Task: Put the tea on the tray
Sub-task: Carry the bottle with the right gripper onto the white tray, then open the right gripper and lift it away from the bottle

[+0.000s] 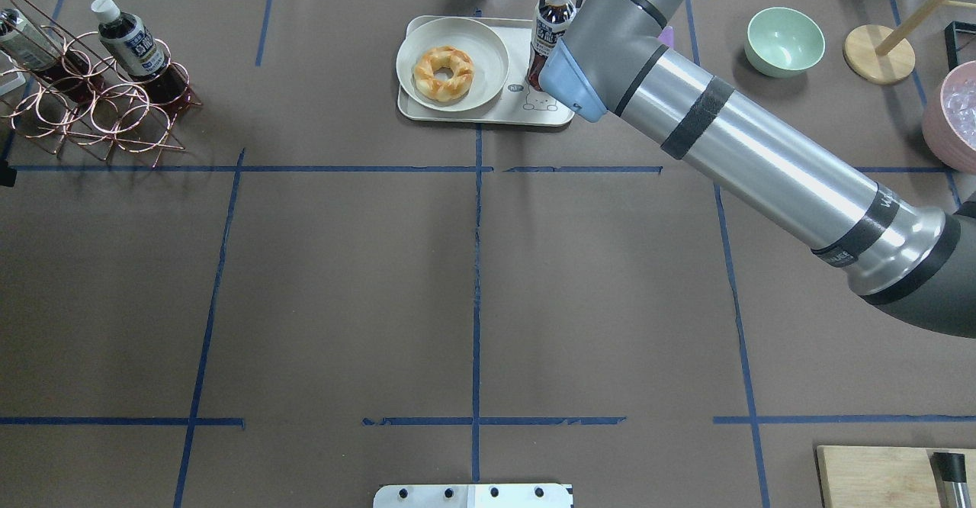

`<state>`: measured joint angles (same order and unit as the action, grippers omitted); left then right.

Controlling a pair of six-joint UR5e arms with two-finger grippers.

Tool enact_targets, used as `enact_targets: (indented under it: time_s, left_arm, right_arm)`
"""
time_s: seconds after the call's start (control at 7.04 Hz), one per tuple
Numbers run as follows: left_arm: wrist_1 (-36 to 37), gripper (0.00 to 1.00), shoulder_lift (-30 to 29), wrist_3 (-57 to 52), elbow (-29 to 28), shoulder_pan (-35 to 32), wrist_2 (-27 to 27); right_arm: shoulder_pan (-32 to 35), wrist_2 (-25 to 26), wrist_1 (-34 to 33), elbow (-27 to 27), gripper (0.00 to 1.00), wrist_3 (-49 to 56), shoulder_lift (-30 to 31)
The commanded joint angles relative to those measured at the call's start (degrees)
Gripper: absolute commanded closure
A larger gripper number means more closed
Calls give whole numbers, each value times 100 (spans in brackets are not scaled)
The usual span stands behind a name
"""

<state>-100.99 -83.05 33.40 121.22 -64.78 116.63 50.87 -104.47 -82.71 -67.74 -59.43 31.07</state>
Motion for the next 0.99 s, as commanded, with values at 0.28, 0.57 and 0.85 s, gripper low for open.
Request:
enact_targets:
  time_s: [0.28, 0.57, 0.85]
  left_arm:
    - [0, 0, 43, -9, -28, -9, 35]
    - [78, 0, 174, -592, -141, -436, 551]
    - [131, 0, 211, -1892, -1103, -1576, 1429]
  right_arm:
    - [580, -1180, -619, -1399, 0, 247, 528]
    - [747, -1181, -2093, -3070, 0, 1375, 1257]
    - [1125, -1443, -2180, -4156, 0, 2117, 2513]
